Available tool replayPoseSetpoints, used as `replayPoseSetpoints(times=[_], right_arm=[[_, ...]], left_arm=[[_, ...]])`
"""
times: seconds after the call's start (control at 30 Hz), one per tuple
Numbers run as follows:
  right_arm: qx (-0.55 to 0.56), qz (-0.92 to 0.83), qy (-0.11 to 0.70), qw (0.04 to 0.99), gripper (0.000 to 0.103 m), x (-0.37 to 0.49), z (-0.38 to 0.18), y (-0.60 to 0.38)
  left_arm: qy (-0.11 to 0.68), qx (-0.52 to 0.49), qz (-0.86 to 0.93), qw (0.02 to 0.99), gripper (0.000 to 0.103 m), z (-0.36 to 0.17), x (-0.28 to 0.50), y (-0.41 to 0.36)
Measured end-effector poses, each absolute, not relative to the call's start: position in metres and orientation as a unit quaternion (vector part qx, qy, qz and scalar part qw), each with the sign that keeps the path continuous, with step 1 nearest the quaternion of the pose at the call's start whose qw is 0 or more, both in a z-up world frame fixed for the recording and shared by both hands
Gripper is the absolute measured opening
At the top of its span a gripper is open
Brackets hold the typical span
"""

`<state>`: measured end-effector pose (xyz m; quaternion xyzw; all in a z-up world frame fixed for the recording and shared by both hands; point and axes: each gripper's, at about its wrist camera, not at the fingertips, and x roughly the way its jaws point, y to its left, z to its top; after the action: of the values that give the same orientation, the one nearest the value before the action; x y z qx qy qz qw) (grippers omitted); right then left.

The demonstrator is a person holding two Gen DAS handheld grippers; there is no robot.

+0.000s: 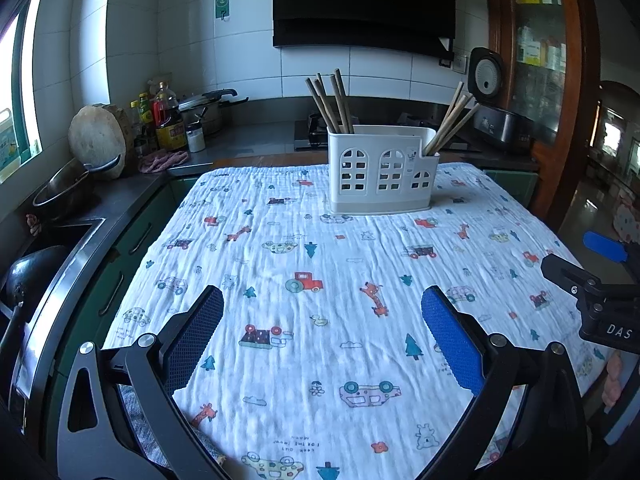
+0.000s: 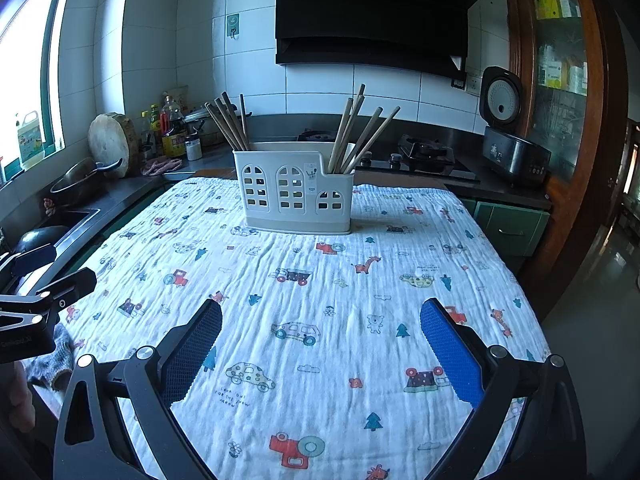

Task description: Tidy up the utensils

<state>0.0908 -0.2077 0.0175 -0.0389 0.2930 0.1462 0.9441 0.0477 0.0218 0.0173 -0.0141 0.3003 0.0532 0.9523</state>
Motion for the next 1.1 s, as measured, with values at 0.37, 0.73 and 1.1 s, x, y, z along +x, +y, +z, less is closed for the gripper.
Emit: replayPoseSetpoints(times=[0.37, 0.73, 1.1], right_arm=[[-0.038, 0.146, 0.293, 0.944, 0.096, 0.091, 0.018, -0.208], [-0.034, 0.149, 0.295, 0.943, 0.096, 0.092, 0.016, -0.209], [-0.037, 0.152, 0.296, 0.942, 0.096, 0.093, 0.015, -0.204]], left_arm=[[0.298, -0.015, 0.050, 0.953, 0.098, 0.016, 0.048, 0.021], [0.300, -0.043, 0.048, 0.952, 0.098, 0.017, 0.050, 0.029], [0.305, -0.053, 0.044, 0.950, 0.098, 0.015, 0.052, 0.031]])
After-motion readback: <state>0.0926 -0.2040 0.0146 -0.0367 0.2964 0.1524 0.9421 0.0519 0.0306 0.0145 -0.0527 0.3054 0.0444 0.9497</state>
